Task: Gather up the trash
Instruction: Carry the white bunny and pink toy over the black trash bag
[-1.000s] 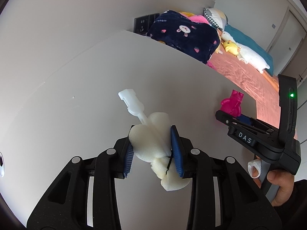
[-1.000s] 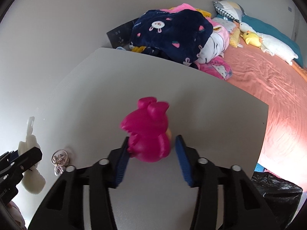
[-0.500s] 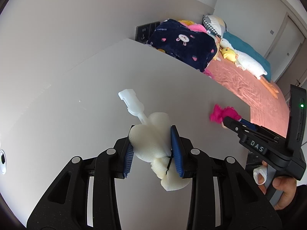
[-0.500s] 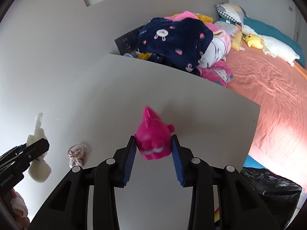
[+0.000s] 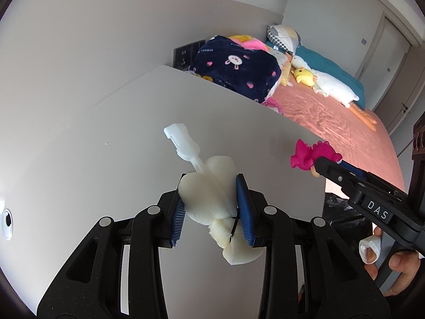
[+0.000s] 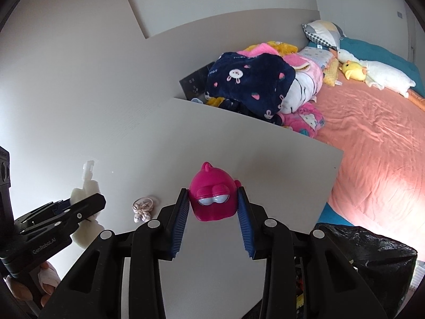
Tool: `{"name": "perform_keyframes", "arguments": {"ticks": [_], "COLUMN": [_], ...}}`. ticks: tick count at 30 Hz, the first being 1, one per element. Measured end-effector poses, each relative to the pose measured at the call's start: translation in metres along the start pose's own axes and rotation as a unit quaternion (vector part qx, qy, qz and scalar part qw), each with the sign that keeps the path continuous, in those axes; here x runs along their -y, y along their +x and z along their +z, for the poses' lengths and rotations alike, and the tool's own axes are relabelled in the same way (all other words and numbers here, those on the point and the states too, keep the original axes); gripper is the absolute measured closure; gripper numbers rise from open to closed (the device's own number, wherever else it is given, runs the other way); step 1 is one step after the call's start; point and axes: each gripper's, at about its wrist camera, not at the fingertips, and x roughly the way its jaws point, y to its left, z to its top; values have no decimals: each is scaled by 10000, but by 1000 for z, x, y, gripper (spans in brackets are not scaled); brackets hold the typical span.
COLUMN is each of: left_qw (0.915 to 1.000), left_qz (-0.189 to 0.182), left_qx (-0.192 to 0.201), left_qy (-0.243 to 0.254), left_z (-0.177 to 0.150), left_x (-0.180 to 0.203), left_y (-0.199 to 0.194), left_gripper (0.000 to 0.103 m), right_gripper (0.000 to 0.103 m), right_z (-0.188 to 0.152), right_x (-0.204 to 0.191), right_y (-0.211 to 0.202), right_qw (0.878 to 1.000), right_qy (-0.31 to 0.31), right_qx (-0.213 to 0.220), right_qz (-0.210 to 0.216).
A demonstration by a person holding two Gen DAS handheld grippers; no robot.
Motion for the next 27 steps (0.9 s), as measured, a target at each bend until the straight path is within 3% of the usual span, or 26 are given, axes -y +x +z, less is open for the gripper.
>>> {"name": "perform_keyframes", "arguments": {"ticks": [14,27], "left_qw": [9995,9958], "left_qz": [-217,-553], "left_qx": [6,-117], "left_qy": [235,727], "left_z": [-10,-14], "left_x": [34,95], "left_y": [-9,0], "left_gripper": [68,68], "right_gripper": [65,65], "right_z": [-21,-38], "right_x": [12,60], "right_y": [-44,-85], "right_qw": [9999,9980], "right_qy": [-2,375], "right_qx": [152,331], "right_qz": [-81,-397]}}
